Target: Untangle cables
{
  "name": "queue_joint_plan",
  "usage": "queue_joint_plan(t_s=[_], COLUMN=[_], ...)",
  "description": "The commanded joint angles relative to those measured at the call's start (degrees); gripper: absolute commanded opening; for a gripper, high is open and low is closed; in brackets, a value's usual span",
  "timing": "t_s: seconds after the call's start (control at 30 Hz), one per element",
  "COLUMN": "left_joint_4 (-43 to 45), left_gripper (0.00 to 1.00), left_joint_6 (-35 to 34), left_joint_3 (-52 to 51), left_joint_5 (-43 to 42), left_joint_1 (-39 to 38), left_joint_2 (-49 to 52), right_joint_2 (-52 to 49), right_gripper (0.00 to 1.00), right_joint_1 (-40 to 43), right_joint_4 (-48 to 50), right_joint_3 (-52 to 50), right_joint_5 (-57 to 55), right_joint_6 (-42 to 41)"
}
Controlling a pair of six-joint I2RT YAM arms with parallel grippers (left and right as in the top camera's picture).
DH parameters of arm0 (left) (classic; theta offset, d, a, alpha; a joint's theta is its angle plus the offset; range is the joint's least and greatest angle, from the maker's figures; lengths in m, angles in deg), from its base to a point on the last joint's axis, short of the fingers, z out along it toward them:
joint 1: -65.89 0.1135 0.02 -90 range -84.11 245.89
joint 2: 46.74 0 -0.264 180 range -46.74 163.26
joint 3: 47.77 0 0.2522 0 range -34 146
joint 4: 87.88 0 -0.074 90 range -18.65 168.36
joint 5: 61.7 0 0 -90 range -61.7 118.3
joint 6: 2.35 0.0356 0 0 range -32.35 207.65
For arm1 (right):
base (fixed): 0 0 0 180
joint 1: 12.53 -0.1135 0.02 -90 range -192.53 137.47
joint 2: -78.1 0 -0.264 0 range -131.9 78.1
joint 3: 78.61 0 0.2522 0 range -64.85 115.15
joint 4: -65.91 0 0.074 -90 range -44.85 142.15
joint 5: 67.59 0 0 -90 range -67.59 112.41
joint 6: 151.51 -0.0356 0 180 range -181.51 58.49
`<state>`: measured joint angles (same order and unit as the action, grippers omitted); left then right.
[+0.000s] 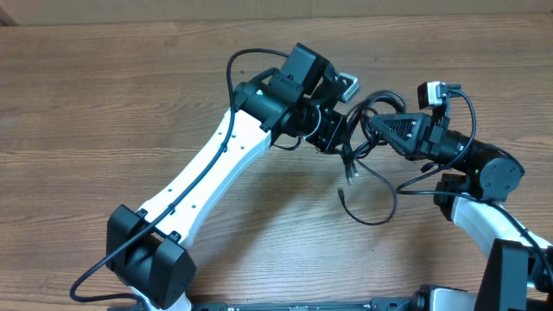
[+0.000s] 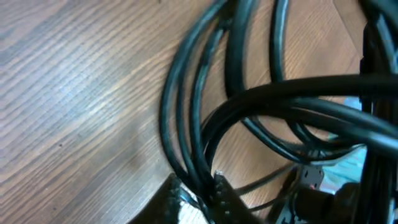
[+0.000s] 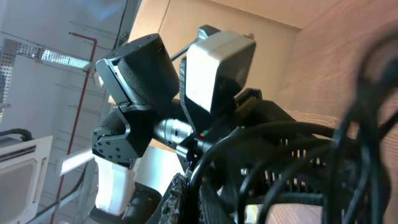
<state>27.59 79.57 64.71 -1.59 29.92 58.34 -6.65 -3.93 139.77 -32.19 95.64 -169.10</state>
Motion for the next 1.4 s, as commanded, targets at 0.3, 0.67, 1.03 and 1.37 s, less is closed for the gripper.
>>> queue_joint_plan(t_s=[0.3, 0.67, 1.03, 1.37], left_joint_4=[3.43, 2.23, -0.02, 1.40], left_gripper=[0.04, 0.76, 1.00, 1.00], left_joint_6=[0.15, 0.15, 0.13, -4.42], left_joint_3=[0.74, 0.74, 0.74, 0.72], left_joint_5=[-4.28, -4.68, -0.83, -3.39], left_joint_1=[-0.07, -0.07, -0.07, -0.39], left_joint_2=[0.59, 0.59, 0.59, 0.81], right_joint_2=[0.85, 0.85, 0.85, 0.85], right_gripper=[0.04, 0.04, 0.04, 0.04], right_joint_1=[0.15, 0.15, 0.15, 0.15], right_joint_4=[3.08, 3.10, 3.10, 3.10], right_joint_3=[0.50, 0.48, 0.48, 0.48], right_joint_5=[-1.09, -1.14, -1.14, -2.49], right_joint_6=[0.26, 0.24, -0.04, -0.04])
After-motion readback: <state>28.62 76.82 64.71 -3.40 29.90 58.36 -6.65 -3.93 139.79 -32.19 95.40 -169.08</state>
